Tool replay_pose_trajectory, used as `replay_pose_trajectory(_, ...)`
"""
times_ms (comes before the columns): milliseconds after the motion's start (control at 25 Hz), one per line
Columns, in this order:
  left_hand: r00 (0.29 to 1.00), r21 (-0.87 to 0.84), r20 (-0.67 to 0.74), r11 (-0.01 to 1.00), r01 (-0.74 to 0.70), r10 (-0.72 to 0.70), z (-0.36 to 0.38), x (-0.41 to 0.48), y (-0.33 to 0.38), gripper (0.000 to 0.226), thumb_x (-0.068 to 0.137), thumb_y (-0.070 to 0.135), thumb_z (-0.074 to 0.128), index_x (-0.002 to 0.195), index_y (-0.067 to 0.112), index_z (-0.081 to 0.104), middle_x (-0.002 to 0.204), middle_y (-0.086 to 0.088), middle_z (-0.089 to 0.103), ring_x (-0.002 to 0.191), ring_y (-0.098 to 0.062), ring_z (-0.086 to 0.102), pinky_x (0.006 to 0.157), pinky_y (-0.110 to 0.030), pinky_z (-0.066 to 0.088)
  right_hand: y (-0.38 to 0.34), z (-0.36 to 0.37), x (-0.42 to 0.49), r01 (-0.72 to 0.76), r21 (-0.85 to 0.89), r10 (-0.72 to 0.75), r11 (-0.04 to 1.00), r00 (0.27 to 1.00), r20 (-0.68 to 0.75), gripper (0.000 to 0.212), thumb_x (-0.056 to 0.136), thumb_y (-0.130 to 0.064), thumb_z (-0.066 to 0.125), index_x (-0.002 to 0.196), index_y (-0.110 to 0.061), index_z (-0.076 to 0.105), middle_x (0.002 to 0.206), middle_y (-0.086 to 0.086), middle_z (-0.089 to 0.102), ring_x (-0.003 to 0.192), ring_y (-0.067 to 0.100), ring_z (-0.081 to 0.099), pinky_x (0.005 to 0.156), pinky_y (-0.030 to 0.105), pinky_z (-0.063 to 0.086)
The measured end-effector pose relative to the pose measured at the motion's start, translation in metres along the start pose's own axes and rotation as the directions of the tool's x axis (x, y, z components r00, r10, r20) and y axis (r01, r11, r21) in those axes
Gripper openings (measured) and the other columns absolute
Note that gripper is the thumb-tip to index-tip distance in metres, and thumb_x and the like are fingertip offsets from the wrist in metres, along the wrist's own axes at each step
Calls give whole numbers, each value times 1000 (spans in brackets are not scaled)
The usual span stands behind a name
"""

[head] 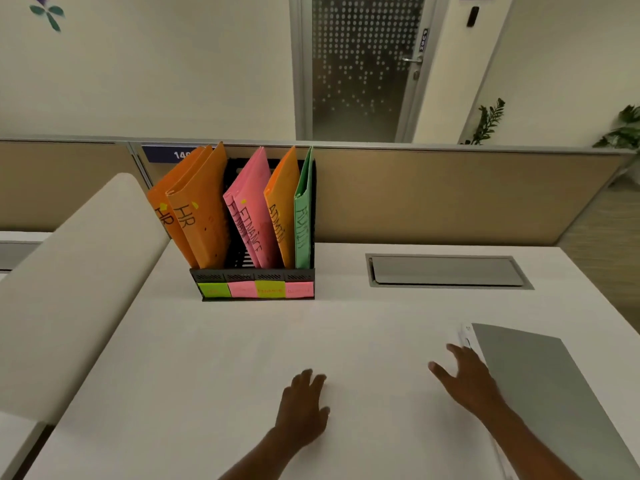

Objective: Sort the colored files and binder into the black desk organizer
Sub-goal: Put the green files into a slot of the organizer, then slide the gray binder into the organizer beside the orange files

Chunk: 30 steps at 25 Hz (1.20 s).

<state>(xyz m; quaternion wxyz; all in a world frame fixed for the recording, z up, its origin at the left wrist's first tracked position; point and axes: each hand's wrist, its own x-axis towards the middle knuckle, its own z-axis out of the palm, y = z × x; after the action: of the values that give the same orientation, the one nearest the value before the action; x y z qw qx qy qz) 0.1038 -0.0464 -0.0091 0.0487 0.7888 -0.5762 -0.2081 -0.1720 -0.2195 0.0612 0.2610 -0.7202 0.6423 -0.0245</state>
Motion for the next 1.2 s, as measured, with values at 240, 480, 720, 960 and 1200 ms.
replay_pose_trajectory(240,1000,99,15,995,-3,1,29,-26,-5,69,95,42,44,156,25,17,166,-5,-7,153,-21,2,121,-33,17,85,5,-37,-238,-256,254,937,967,31,92,88,-64,54,158,-25,7,163,13,8,146,37,20,115,48,32)
replay_pose_trajectory(480,1000,85,-4,996,20,-20,29,-27,3,70,95,40,47,156,23,18,166,-4,-5,153,-21,3,121,-35,19,79,13,-47,-149,-332,195,931,975,110,93,94,-55,52,157,-22,-8,165,13,-1,148,38,18,116,47,32)
replay_pose_trajectory(720,998,77,12,995,67,-68,33,-29,12,70,95,42,46,156,24,17,166,-3,-5,153,-21,3,120,-35,20,43,44,-66,42,-393,24,918,987,160,88,94,-51,51,158,-24,-3,165,11,3,143,33,27,114,43,34)
replay_pose_trajectory(960,991,-33,-12,990,135,-136,37,-36,16,62,97,44,45,153,23,29,166,0,8,152,-19,11,119,-34,25,-22,91,-103,282,-311,-179,908,930,321,85,93,-51,51,158,-30,0,166,14,-2,147,38,17,117,44,27)
replay_pose_trajectory(1200,971,-212,-54,953,216,-232,42,-43,19,50,99,42,46,143,18,47,151,-3,39,138,-21,37,109,-33,39,-32,92,-103,361,-43,-328,931,885,330,78,90,-57,55,155,-28,24,165,0,17,149,22,22,120,36,26)
